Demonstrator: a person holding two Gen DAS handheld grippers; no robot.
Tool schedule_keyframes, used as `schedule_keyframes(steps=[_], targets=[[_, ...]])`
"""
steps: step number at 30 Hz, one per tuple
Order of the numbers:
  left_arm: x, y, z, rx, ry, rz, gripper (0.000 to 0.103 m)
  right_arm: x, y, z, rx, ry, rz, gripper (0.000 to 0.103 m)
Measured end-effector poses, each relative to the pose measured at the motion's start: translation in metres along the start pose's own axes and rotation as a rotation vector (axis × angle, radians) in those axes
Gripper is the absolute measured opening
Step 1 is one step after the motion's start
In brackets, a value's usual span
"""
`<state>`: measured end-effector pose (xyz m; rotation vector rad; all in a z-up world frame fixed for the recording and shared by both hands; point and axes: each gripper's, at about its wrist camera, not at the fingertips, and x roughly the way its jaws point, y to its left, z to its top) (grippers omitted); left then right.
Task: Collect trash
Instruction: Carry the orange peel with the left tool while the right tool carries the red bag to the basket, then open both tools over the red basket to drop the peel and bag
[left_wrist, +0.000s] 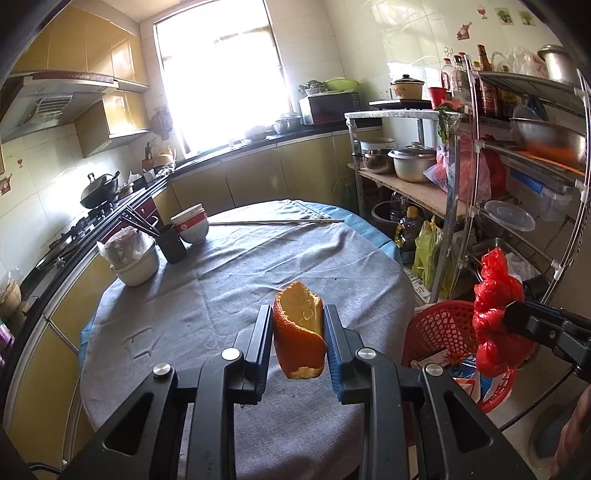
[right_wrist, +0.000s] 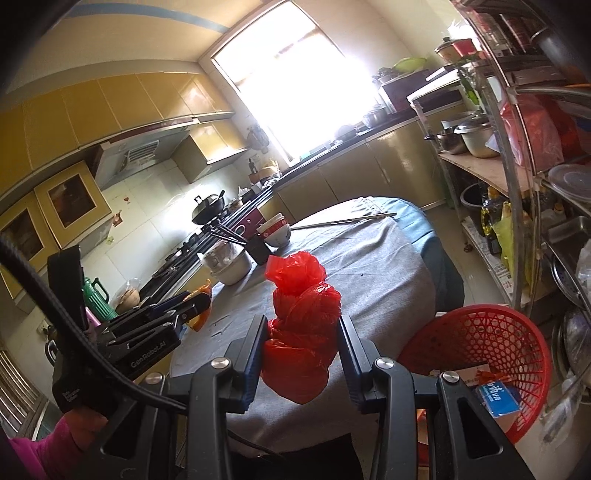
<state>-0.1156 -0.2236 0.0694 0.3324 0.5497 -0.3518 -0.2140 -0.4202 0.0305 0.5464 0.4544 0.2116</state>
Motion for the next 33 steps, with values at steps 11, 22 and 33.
schedule_keyframes(steps=[11, 22, 33], targets=[[0.006, -0.024, 0.003, 0.048, 0.007, -0.014, 0.029, -0.013, -0.021, -0.003, 0.046, -0.016, -0.019, 0.041], [0.017, -0.052, 0.008, 0.084, 0.027, -0.079, 0.029, -0.020, -0.051, -0.007, 0.097, -0.019, -0.062, 0.041], [0.041, -0.092, 0.014, 0.111, 0.090, -0.229, 0.029, -0.030, -0.087, -0.013, 0.157, -0.026, -0.152, 0.041]])
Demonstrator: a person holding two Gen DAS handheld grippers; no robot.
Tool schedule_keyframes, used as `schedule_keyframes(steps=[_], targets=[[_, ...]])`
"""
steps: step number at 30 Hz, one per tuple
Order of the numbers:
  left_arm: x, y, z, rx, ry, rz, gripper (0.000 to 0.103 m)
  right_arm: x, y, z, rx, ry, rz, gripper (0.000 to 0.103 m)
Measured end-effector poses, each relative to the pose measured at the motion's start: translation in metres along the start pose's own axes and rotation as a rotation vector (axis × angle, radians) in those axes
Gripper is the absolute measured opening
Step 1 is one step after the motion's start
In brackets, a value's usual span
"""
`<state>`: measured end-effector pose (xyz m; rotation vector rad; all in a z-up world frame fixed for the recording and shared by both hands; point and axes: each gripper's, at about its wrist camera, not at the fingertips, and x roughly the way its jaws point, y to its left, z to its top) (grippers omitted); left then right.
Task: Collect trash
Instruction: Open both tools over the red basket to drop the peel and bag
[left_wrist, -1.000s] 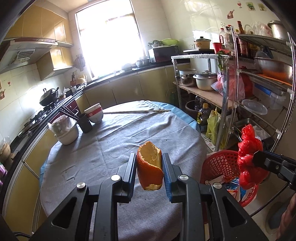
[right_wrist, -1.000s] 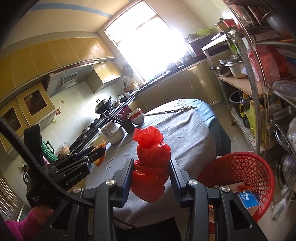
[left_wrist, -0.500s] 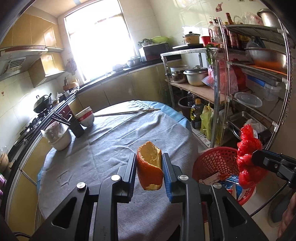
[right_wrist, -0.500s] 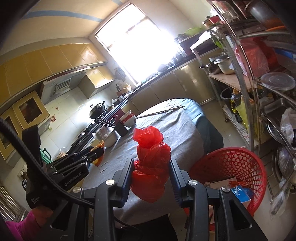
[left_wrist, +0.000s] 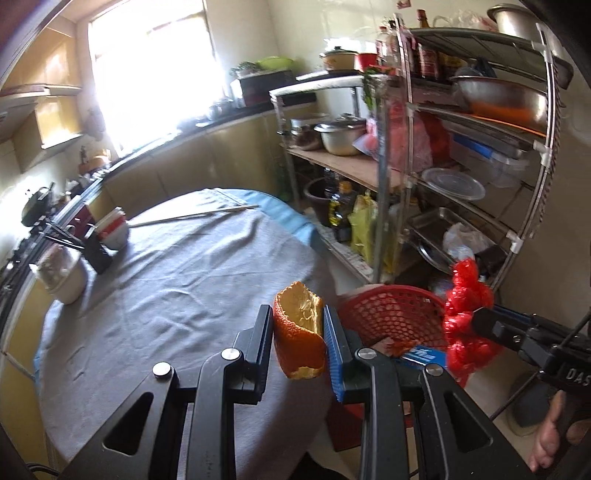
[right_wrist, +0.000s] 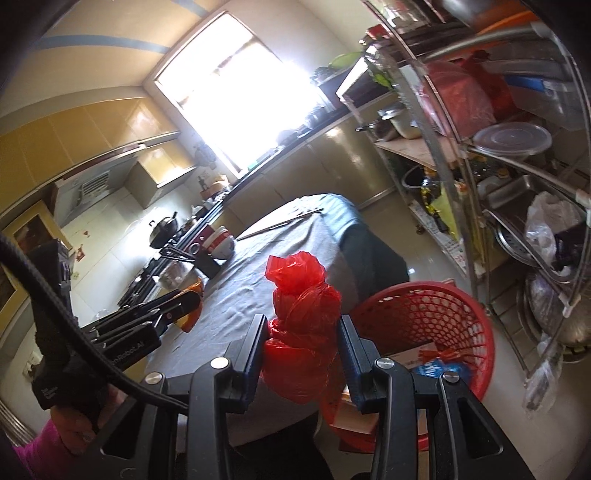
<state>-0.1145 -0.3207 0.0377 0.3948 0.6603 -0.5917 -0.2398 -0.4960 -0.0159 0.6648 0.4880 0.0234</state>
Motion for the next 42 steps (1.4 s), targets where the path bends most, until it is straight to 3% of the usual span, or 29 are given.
schedule_keyframes(steps=[16, 32, 37, 42], targets=[[0.037, -0.057, 0.009, 0.111, 0.027, -0.030, 0.029, 0.001, -0.056, 0.000, 0.102, -0.011, -0.074, 0.042], [0.054, -0.081, 0.010, 0.153, 0.045, -0.039, 0.029, 0.026, -0.089, -0.003, 0.178, 0.021, -0.103, 0.042], [0.060, -0.084, 0.012, 0.141, 0.059, -0.060, 0.029, 0.030, -0.098, -0.002, 0.191, 0.022, -0.118, 0.042], [0.072, -0.083, 0.013, 0.100, 0.103, -0.144, 0.030, 0.034, -0.106, 0.001, 0.204, 0.021, -0.121, 0.043]])
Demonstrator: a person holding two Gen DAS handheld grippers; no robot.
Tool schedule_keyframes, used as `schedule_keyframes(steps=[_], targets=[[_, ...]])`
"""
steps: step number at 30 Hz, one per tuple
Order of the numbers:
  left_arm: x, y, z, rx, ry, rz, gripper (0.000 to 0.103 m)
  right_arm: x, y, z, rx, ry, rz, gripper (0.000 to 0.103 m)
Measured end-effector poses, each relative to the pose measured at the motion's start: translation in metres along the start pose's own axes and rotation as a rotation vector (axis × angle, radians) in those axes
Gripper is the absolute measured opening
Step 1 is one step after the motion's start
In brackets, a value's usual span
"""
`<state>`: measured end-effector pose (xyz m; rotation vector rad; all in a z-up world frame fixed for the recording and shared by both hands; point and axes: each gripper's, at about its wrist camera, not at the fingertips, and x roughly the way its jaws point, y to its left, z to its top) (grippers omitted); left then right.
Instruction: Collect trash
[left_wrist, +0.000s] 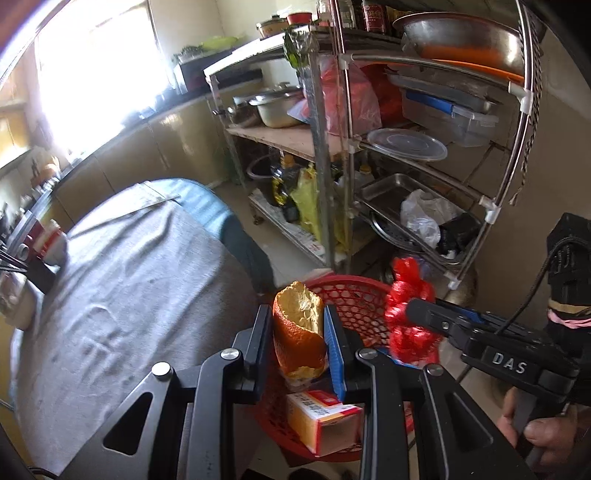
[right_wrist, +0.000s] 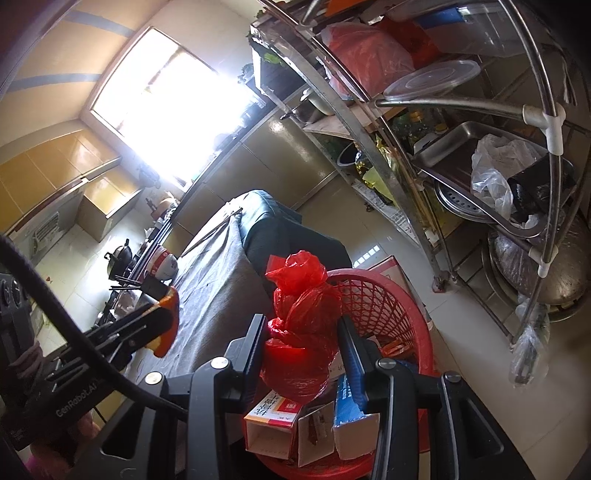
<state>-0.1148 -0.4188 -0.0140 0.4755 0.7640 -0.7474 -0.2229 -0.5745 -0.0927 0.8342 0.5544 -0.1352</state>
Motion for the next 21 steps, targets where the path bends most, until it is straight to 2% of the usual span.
schedule_keyframes(steps=[4, 6, 8, 10, 16, 19, 21], targets=[[0.011, 0.006, -0.002, -0.049, 0.040, -0.088, 0.037, 0.007, -0.003, 0.003, 0.011, 0.009, -0.002, 0.044], [0.015, 0.009, -0.004, -0.064, 0.050, -0.105, 0.041, 0.010, -0.004, 0.002, 0.014, 0.015, 0.007, 0.054], [0.017, 0.012, -0.006, -0.073, 0.059, -0.114, 0.050, 0.013, -0.003, 0.001, 0.005, 0.013, -0.007, 0.055], [0.014, 0.016, -0.008, -0.076, 0.052, -0.113, 0.053, 0.015, -0.005, 0.001, 0.021, 0.026, -0.003, 0.062], [0.000, 0.029, -0.014, -0.071, 0.028, -0.076, 0.055, 0.006, 0.000, 0.001, 0.017, 0.001, 0.013, 0.062], [-0.008, 0.036, -0.020, -0.065, 0.029, -0.037, 0.062, -0.001, 0.005, 0.002, 0.012, -0.014, 0.024, 0.062], [-0.012, 0.041, -0.025, -0.062, 0.037, -0.017, 0.063, -0.005, 0.009, 0.001, 0.011, -0.015, 0.031, 0.062]])
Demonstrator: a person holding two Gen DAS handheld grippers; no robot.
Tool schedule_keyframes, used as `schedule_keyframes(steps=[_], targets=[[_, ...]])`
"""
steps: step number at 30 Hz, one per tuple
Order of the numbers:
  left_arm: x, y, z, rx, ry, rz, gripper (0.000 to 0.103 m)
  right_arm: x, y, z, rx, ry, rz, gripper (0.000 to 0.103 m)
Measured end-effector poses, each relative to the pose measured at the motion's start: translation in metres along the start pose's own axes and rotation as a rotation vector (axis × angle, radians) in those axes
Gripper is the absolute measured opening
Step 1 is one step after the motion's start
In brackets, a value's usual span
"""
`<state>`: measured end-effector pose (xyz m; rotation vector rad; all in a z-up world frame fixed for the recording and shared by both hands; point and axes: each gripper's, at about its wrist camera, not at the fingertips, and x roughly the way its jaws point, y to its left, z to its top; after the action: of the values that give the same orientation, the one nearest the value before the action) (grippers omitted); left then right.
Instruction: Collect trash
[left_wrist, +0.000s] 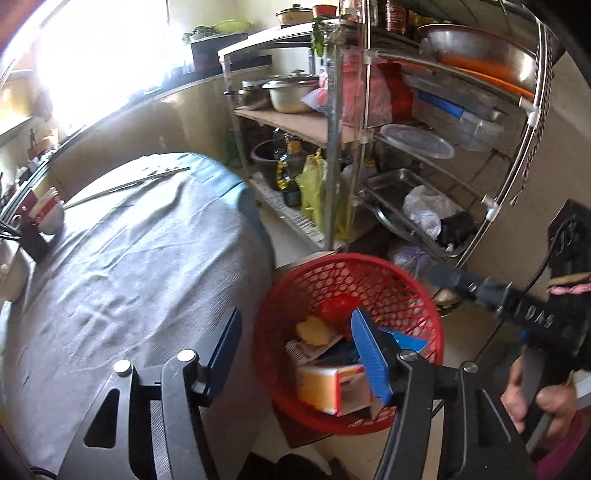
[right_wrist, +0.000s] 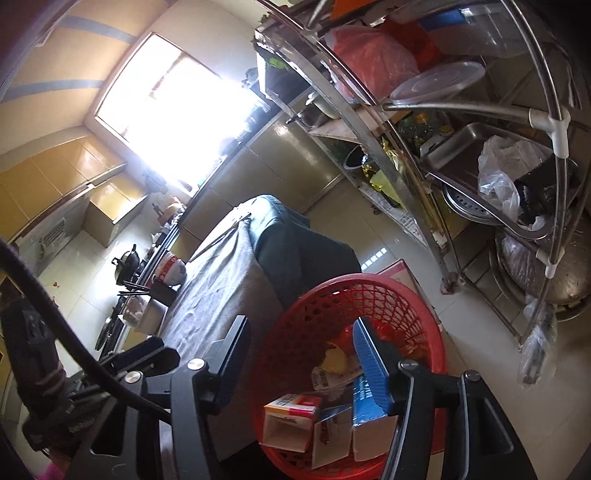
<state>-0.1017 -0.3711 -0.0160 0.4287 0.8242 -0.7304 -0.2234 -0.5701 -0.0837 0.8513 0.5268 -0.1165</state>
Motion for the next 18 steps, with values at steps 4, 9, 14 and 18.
schedule_keyframes(steps=[4, 9, 14, 18], targets=[[-0.012, 0.009, -0.013, 0.015, 0.020, 0.077, 0.068, -0.005, 0.010, -0.005, -0.018, 0.002, 0.012, 0.062], [-0.042, 0.028, -0.026, -0.012, -0.015, 0.169, 0.074, -0.008, 0.026, -0.014, -0.050, 0.019, 0.007, 0.062], [-0.074, 0.047, -0.037, -0.050, -0.055, 0.230, 0.075, -0.011, 0.049, -0.023, -0.110, 0.035, -0.005, 0.062], [-0.095, 0.062, -0.048, -0.088, -0.071, 0.259, 0.075, -0.016, 0.071, -0.031, -0.176, 0.033, -0.014, 0.062]])
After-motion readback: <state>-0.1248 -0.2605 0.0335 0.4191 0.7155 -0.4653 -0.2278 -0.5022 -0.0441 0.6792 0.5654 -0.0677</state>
